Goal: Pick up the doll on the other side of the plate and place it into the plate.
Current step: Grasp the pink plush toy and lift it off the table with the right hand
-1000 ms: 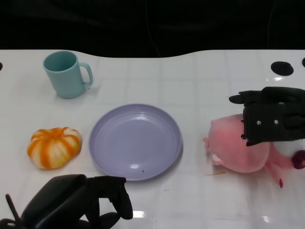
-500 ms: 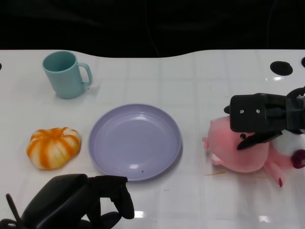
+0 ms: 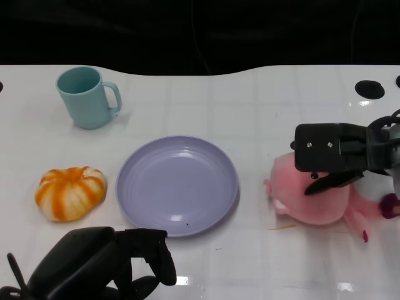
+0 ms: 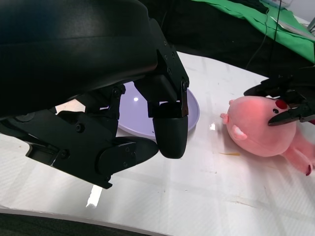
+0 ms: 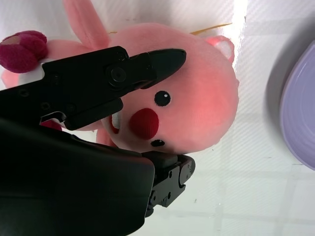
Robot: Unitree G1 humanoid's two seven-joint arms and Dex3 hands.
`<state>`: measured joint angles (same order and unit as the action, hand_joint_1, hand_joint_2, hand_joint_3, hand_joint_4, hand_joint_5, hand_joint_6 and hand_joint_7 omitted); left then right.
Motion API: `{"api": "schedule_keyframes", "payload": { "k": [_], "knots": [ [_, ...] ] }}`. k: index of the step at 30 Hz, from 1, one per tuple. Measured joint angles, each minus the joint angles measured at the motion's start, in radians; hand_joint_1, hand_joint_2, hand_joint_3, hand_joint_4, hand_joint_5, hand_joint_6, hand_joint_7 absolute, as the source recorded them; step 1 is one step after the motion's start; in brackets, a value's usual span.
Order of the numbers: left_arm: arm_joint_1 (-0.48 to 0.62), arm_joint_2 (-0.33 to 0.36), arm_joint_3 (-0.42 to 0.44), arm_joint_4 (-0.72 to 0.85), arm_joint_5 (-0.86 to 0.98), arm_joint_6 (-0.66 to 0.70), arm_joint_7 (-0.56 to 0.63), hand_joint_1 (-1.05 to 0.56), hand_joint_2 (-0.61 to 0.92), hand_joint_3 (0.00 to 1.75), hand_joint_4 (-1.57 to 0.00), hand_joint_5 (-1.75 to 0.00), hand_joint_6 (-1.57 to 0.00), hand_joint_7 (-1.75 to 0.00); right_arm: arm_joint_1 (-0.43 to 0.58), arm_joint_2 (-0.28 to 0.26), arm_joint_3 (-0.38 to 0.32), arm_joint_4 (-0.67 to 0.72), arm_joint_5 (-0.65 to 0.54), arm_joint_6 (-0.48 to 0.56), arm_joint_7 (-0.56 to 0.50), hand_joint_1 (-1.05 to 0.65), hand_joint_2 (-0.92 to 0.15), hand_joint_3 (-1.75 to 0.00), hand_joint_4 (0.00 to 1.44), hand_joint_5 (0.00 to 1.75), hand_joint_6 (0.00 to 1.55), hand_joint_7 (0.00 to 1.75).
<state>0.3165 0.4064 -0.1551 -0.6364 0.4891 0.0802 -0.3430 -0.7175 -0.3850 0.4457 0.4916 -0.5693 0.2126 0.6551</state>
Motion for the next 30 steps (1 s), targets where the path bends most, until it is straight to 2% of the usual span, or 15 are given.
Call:
{"api": "schedule_keyframes", "payload": {
  "k": [4, 6, 9, 11, 12, 13, 14, 15, 16, 17, 18, 20, 23, 29, 30],
  "knots": [
    [0.0, 0.001, 0.001, 0.0, 0.0, 0.0, 0.0, -0.21, 0.69, 0.78, -0.7, -1.47, -0.75, -1.1, 0.0, 0.009, 0.013, 0.033, -0.012, -0.019, -0.064, -0.64, -0.92, -0.21, 0.36, 0.18, 0.43, 0.05],
    [0.0, 0.002, 0.001, 0.0, 0.0, 0.0, 0.0, -0.21, 0.68, 0.78, -0.71, -1.47, -0.75, -1.1, 0.004, 0.021, 0.021, 0.056, -0.027, -0.047, -0.135, -0.51, -0.92, -0.17, 0.59, 0.26, 0.66, 0.11],
    [0.0, 0.004, 0.001, 0.0, 0.0, -0.001, 0.0, -0.2, 0.68, 0.79, -0.71, -1.47, -0.76, -1.1, 0.015, 0.049, 0.014, 0.09, -0.026, -0.075, -0.247, -0.34, -0.92, -0.11, 0.79, 0.36, 0.89, 0.17],
    [0.0, 0.004, 0.001, 0.0, 0.0, 0.0, 0.0, -0.2, 0.68, 0.79, -0.71, -1.48, -0.76, -1.1, 0.017, 0.073, 0.001, 0.118, -0.021, -0.081, -0.311, -0.27, -0.92, -0.09, 0.8, 0.63, 1.01, 0.14],
    [0.0, 0.004, 0.001, 0.0, 0.0, -0.001, 0.0, -0.2, 0.68, 0.79, -0.71, -1.47, -0.76, -1.1, 0.017, 0.082, -0.002, 0.13, -0.02, -0.085, -0.336, -0.25, -0.92, -0.07, 0.79, 1.04, 1.11, 0.16],
    [0.0, 0.004, 0.001, 0.0, 0.0, -0.001, 0.0, -0.2, 0.67, 0.79, -0.71, -1.47, -0.76, -1.1, 0.016, 0.087, -0.003, 0.14, -0.019, -0.092, -0.356, -0.23, -0.92, -0.06, 0.78, 1.24, 1.16, 0.17],
    [0.0, 0.004, 0.001, 0.0, 0.0, -0.001, 0.0, -0.2, 0.67, 0.79, -0.71, -1.47, -0.76, -1.1, 0.014, 0.092, -0.003, 0.149, -0.019, -0.097, -0.371, -0.21, -0.91, -0.1, 0.8, 1.46, 1.2, 0.28],
    [0.0, 0.005, 0.001, 0.0, 0.0, -0.001, 0.0, -0.2, 0.67, 0.79, -0.71, -1.47, -0.76, -1.1, 0.011, 0.096, -0.003, 0.157, -0.018, -0.105, -0.381, -0.19, -0.81, -0.33, 0.84, 1.63, 1.1, 0.67],
    [0.0, 0.005, 0.001, 0.0, -0.001, -0.001, 0.0, -0.2, 0.67, 0.79, -0.71, -1.46, -0.76, -1.1, 0.007, 0.099, -0.003, 0.163, -0.018, -0.111, -0.389, -0.18, -0.68, -0.59, 0.86, 1.69, 1.01, 0.93],
    [0.0, 0.005, 0.001, 0.0, -0.001, -0.001, 0.0, -0.2, 0.68, 0.79, -0.71, -1.46, -0.76, -1.09, 0.006, 0.101, -0.003, 0.167, -0.018, -0.117, -0.397, -0.15, -0.63, -0.73, 0.87, 1.72, 0.84, 1.36],
    [0.0, 0.005, 0.001, 0.0, -0.001, -0.001, 0.0, -0.2, 0.68, 0.79, -0.71, -1.46, -0.76, -1.09, 0.005, 0.102, -0.002, 0.168, -0.019, -0.124, -0.406, -0.15, -0.63, -0.77, 0.87, 1.73, 0.77, 1.54],
    [0.0, 0.005, 0.001, 0.0, -0.001, -0.001, 0.0, -0.2, 0.68, 0.79, -0.71, -1.46, -0.76, -1.09, 0.005, 0.104, 0.002, 0.17, -0.023, -0.136, -0.421, -0.16, -0.66, -0.77, 0.87, 1.74, 0.71, 1.69],
    [0.0, 0.005, 0.001, 0.0, -0.001, -0.001, 0.0, -0.21, 0.68, 0.79, -0.72, -1.45, -0.76, -1.09, 0.007, 0.105, 0.006, 0.171, -0.027, -0.152, -0.441, -0.2, -0.79, -0.57, 0.83, 1.75, 0.65, 1.74],
    [0.0, 0.005, 0.001, 0.0, -0.001, -0.001, 0.0, -0.22, 0.68, 0.78, -0.71, -1.45, -0.76, -1.08, 0.023, 0.106, 0.005, 0.159, -0.027, -0.167, -0.472, -0.21, -0.83, -0.51, 0.84, 1.75, 0.63, 1.67],
    [-0.001, 0.005, 0.001, 0.0, -0.001, -0.001, 0.0, -0.22, 0.68, 0.77, -0.71, -1.44, -0.76, -1.08, 0.029, 0.106, 0.004, 0.154, -0.027, -0.172, -0.484, -0.23, -0.83, -0.48, 0.82, 1.75, 0.75, 1.25]
  ]
}}
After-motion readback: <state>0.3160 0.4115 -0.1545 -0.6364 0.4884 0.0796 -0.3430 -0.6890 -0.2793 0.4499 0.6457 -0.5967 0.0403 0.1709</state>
